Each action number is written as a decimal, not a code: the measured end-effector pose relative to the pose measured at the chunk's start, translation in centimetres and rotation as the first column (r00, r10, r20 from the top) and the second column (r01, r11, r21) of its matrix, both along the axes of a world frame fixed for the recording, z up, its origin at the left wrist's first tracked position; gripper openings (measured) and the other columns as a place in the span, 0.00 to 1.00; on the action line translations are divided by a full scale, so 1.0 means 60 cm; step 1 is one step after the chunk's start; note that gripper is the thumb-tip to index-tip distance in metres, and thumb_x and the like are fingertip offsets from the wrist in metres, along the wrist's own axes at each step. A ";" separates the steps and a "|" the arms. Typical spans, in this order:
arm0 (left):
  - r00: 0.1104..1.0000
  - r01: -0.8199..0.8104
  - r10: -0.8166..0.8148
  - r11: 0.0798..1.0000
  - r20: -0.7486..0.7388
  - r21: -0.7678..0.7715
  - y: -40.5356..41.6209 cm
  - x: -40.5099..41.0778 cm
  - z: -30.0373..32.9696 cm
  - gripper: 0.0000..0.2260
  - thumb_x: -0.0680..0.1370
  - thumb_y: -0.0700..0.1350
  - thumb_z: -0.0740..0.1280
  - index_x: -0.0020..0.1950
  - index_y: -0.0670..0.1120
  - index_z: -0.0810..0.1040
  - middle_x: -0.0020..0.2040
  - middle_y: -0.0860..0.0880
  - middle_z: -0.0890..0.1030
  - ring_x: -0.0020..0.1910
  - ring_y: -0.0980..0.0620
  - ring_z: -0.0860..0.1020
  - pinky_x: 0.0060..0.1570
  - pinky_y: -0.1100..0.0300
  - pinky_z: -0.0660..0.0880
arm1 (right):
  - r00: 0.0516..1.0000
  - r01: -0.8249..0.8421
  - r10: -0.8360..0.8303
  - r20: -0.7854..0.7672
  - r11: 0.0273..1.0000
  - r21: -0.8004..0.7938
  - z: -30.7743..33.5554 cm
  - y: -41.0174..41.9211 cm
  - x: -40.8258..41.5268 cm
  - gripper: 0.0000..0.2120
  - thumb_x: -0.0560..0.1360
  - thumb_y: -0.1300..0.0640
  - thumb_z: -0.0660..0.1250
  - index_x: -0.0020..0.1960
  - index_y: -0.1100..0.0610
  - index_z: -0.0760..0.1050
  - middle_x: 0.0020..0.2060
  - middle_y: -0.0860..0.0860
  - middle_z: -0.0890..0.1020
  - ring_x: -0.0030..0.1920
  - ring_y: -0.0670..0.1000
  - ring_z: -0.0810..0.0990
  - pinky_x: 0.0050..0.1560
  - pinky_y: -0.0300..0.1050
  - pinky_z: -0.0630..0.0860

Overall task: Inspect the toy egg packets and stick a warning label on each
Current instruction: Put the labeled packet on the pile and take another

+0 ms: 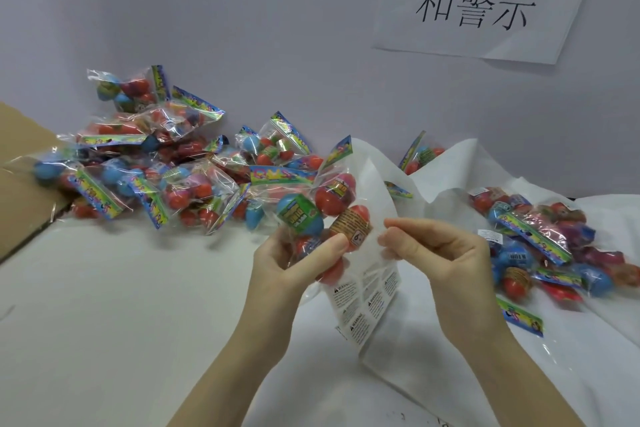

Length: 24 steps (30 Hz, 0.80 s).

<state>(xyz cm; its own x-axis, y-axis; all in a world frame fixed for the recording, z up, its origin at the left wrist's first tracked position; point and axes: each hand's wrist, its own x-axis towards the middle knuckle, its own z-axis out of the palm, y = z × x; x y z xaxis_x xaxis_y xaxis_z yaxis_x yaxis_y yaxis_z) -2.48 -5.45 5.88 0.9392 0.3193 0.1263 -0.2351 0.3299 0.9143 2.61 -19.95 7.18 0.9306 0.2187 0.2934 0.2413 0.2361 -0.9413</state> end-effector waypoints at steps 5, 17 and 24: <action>0.998 0.026 -0.027 1.000 0.055 0.003 0.002 -0.003 0.000 0.09 0.61 0.40 0.72 0.36 0.52 0.84 0.35 0.50 0.83 0.31 0.55 0.80 0.31 0.66 0.75 | 0.946 -0.237 0.234 -0.226 0.972 0.014 0.007 -0.012 0.009 0.11 0.51 0.63 0.76 0.34 0.57 0.84 0.28 0.52 0.82 0.28 0.46 0.79 0.33 0.34 0.76; 0.927 -0.351 0.307 0.912 0.217 0.213 -0.008 -0.005 -0.004 0.23 0.63 0.57 0.67 0.56 0.54 0.72 0.51 0.58 0.78 0.47 0.61 0.76 0.44 0.71 0.72 | 0.768 0.482 -0.424 0.481 0.876 0.004 -0.005 -0.002 -0.010 0.04 0.69 0.58 0.70 0.39 0.49 0.80 0.31 0.40 0.81 0.32 0.41 0.78 0.36 0.30 0.73; 0.953 0.016 -0.124 0.932 0.276 0.361 -0.014 -0.015 -0.007 0.18 0.66 0.50 0.67 0.56 0.57 0.80 0.54 0.58 0.82 0.51 0.58 0.79 0.46 0.67 0.75 | 0.234 0.726 -0.133 0.963 0.682 -0.082 -0.029 0.030 -0.029 0.07 0.72 0.60 0.68 0.46 0.63 0.82 0.47 0.53 0.83 0.44 0.49 0.80 0.43 0.44 0.77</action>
